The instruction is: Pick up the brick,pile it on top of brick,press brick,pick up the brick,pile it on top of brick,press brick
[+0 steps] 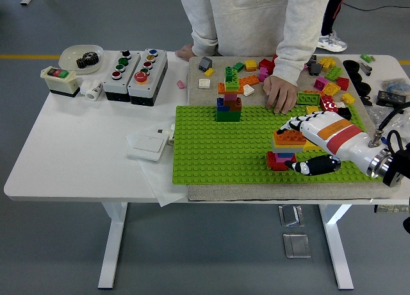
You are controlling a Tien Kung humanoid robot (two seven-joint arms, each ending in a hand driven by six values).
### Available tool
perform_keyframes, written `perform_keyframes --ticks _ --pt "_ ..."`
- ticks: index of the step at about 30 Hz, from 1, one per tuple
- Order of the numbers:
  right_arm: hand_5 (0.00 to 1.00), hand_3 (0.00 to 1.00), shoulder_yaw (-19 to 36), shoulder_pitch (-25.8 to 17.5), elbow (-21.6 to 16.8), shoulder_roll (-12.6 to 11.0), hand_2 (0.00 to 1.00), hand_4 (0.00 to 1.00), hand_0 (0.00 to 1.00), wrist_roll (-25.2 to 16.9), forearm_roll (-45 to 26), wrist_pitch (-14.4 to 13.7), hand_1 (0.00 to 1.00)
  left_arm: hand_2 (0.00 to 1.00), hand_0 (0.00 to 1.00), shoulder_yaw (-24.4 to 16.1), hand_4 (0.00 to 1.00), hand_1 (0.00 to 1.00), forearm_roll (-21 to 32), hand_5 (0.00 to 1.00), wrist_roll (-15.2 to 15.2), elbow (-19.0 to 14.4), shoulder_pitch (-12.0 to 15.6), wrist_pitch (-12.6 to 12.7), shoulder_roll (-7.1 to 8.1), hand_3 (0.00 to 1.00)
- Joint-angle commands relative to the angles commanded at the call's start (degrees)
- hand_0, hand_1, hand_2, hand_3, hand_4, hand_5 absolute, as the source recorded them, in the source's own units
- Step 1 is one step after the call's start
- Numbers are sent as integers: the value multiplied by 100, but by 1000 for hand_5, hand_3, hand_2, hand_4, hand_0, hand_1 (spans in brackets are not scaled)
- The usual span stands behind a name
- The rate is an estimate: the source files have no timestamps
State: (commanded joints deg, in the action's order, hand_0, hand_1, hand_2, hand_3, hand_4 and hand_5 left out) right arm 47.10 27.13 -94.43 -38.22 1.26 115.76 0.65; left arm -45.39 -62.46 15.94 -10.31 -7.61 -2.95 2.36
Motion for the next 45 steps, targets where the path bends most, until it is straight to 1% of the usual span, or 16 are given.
perform_keyframes --ticks 13,23,45 --pt "379 783 -83 -4 42 3 795 800 738 -26 136 17 723 640 787 35 583 733 28 601 -4 0 3 -5 -1 557" --pt "379 781 -120 -26 2 -23 793 800 738 -23 235 23 722 640 786 30 582 733 43 599 -4 0 -9 -7 -1 557" --pt "380 778 -192 -90 -12 9 791 802 738 -15 449 -15 721 640 784 83 583 734 121 600 -20 0 -23 -9 4 558"
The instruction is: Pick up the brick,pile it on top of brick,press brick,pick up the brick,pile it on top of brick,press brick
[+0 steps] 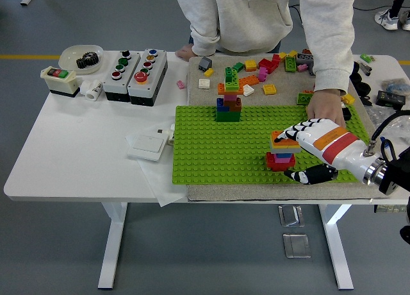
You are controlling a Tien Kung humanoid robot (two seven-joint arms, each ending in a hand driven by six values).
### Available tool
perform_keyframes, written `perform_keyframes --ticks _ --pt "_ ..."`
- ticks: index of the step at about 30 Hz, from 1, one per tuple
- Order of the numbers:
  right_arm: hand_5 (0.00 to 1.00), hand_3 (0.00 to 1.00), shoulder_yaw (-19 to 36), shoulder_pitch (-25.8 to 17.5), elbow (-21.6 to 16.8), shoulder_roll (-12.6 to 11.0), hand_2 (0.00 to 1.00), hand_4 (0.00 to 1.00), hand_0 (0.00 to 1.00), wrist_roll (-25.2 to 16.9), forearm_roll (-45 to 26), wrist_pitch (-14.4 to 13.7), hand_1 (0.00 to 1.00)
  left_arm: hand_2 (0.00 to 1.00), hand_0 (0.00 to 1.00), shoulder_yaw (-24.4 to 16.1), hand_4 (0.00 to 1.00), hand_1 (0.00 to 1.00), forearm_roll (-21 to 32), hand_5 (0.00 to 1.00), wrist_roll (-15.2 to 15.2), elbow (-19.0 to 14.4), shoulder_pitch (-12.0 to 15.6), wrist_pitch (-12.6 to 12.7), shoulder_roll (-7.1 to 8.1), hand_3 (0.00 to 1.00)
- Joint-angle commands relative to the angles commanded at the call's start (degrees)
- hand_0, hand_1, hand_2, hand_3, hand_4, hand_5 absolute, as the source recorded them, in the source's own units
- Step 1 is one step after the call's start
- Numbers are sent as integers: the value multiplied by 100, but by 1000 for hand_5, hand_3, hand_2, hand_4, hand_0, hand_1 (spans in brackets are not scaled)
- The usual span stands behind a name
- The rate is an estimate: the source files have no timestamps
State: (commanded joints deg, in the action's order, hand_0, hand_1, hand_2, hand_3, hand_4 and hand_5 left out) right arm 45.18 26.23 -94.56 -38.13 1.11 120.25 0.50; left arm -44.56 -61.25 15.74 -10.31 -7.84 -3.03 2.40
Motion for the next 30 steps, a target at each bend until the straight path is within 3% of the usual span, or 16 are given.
perform_keyframes --ticks 20,30 --pt "379 770 7 -27 -2 6 787 799 737 16 -30 28 717 642 787 -3 582 733 16 599 -5 0 -2 -2 0 558" --pt "381 767 165 -52 -36 1 785 798 734 -14 -50 -202 716 642 785 -9 583 732 5 601 -5 0 14 -11 -1 559"
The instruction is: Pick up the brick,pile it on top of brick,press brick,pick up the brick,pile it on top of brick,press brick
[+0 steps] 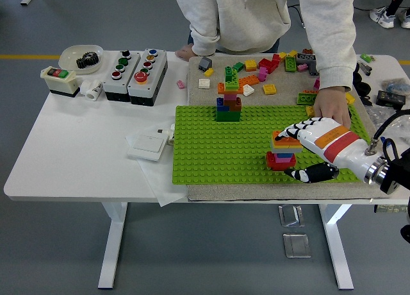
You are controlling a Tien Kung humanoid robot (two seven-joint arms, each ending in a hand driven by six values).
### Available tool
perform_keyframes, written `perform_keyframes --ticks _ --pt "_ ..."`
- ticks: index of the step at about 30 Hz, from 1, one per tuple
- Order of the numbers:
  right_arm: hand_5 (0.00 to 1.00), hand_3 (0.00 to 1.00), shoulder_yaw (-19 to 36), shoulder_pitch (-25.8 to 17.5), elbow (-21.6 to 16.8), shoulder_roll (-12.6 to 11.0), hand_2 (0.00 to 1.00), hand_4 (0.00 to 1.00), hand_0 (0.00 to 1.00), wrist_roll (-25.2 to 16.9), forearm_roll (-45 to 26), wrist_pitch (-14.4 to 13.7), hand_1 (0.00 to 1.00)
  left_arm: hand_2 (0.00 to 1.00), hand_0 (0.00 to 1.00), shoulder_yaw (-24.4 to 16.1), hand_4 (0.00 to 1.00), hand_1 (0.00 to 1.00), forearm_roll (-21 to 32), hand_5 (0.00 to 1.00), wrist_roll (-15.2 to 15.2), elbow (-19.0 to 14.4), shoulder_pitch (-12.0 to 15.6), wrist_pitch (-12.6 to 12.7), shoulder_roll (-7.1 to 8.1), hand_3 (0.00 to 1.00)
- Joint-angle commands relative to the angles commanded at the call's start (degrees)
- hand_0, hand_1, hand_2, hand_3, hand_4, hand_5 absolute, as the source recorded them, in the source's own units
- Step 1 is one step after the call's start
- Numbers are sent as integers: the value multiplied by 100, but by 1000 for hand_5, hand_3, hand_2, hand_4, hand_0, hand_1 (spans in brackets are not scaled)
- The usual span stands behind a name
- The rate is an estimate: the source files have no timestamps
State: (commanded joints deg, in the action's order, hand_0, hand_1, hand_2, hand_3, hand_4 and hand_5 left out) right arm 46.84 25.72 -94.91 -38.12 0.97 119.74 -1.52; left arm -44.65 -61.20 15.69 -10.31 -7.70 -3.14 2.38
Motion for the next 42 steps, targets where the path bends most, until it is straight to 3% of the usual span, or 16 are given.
perform_keyframes --ticks 13,42 --pt "379 756 258 -156 116 -72 782 795 733 -5 39 -13 715 642 785 37 584 733 -1 601 3 0 34 -18 4 559" --pt "368 745 155 -267 162 -89 778 785 731 -7 98 43 711 641 784 25 582 737 -9 600 -9 0 13 -9 -8 557"
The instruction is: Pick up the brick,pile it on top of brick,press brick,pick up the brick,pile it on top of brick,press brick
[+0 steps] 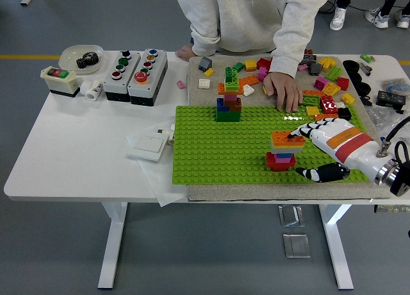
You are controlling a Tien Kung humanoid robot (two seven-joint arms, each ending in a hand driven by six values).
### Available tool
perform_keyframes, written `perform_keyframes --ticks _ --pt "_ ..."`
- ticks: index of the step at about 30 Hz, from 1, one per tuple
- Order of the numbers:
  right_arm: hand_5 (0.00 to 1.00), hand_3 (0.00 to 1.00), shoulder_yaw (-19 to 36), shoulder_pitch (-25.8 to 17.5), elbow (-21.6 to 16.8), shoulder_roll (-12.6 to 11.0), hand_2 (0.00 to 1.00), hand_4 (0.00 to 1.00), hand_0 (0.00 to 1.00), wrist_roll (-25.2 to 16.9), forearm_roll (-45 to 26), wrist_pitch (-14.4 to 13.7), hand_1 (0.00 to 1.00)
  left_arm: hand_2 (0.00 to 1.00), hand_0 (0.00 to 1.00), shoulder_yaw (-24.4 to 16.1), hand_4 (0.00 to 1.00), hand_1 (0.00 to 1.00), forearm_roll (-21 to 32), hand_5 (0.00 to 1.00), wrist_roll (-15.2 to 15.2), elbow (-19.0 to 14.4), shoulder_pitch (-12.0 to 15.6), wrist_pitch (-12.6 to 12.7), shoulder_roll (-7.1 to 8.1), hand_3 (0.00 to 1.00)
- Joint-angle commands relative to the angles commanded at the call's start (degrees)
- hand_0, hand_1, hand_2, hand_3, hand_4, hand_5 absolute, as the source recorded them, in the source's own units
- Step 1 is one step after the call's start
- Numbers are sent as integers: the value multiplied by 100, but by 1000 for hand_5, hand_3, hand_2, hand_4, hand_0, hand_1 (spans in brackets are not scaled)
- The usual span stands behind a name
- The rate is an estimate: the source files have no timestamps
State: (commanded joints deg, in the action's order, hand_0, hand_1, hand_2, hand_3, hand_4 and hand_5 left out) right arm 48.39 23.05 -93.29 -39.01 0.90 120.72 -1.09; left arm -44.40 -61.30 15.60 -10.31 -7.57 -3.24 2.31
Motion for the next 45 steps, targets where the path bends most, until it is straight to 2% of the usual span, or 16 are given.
perform_keyframes --ticks 9,18,23,26,30,35,36,39,44,45 --pt "367 745 3 16 -12 2 778 785 731 -9 -11 -7 711 641 784 -13 582 737 -2 601 -1 0 -6 1 -1 556" --pt "367 746 185 25 -57 -5 778 786 729 -74 -152 -169 711 641 784 -5 581 737 9 600 -3 0 0 -4 2 558" --pt "366 743 344 41 58 26 775 786 743 -120 -339 -299 716 640 781 18 581 734 46 600 -6 0 -1 -4 6 558" --pt "366 743 476 130 288 56 775 786 743 -171 -554 -438 716 640 781 36 581 734 58 600 -7 0 -9 -10 12 558" --pt "366 742 626 309 745 117 770 787 751 -192 -758 -499 717 639 783 55 581 733 90 601 -7 0 -15 -13 21 558" --pt "366 734 604 737 1788 236 767 785 752 -288 -1009 -463 717 638 784 110 582 733 156 601 -10 0 -29 -15 30 558" --pt "366 734 534 896 2201 272 767 785 752 -393 -1016 -461 717 638 784 127 582 733 180 601 -11 0 -32 -14 31 558" --pt "366 734 498 975 2546 287 767 785 752 -443 -1024 -461 717 638 784 131 582 733 188 601 -11 0 -34 -13 32 558" --pt "362 741 26 1454 3655 427 768 787 766 -912 -1237 -514 724 639 786 178 582 733 240 601 -22 0 -35 -9 26 558" --pt "358 735 -77 1554 3860 492 768 782 742 -1025 -1305 -529 719 639 785 206 581 736 262 601 -25 0 -36 -12 25 558"
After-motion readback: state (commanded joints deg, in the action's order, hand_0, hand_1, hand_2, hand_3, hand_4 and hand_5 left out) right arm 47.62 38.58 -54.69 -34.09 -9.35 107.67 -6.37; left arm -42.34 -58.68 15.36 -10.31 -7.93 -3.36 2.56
